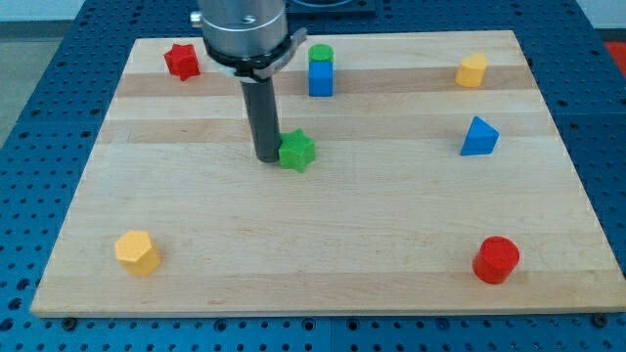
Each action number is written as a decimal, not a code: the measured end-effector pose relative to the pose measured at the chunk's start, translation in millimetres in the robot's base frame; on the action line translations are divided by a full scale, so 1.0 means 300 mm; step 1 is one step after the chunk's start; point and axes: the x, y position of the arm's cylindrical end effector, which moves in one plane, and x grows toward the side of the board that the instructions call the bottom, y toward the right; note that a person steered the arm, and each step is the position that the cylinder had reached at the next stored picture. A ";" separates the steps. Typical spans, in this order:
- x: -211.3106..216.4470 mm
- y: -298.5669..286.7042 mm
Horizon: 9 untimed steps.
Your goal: Place the green star towards the bottom right of the blue cube
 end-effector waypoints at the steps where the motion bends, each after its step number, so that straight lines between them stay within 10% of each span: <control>1: 0.000 0.099; 3: 0.016 0.090; 5: 0.342 0.082; 9: 0.145 0.236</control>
